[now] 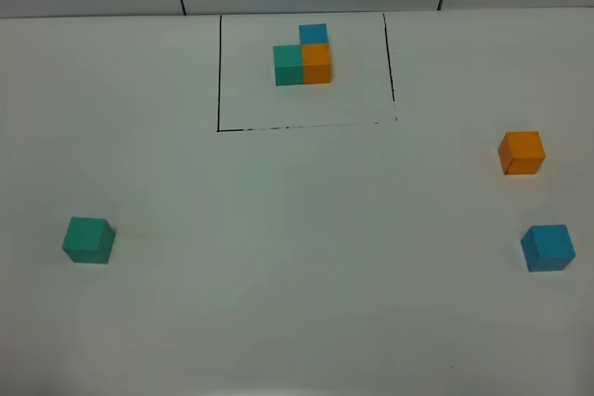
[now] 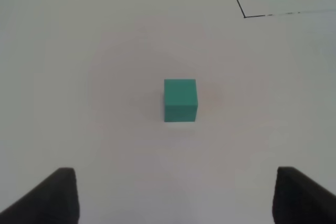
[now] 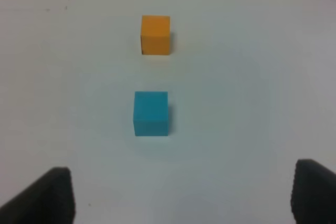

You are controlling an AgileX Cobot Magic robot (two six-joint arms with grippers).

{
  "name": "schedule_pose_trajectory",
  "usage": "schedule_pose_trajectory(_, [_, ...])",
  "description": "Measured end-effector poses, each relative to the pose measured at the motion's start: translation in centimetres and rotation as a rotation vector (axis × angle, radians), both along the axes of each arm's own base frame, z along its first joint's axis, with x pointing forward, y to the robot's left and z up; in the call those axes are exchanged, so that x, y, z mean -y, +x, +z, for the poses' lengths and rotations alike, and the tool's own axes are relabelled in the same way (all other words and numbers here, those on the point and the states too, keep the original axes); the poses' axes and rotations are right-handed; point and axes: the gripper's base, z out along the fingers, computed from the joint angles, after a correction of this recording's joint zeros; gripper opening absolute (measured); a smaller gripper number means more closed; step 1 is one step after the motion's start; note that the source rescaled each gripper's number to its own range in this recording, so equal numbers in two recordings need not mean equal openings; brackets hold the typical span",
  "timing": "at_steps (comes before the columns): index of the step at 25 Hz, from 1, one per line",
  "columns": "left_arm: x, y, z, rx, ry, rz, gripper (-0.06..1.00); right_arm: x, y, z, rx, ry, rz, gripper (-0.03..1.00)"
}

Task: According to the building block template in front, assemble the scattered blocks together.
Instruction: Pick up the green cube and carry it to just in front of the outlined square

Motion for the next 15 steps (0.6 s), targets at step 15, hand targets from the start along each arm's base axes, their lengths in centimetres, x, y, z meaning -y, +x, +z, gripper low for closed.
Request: schedule_pose_trajectory(15, [-0.08, 0.01, 0.0, 0.001, 0.007, 0.005, 0.68, 0.0, 0.0, 0.0, 0.0, 0.0, 0.0, 0.71])
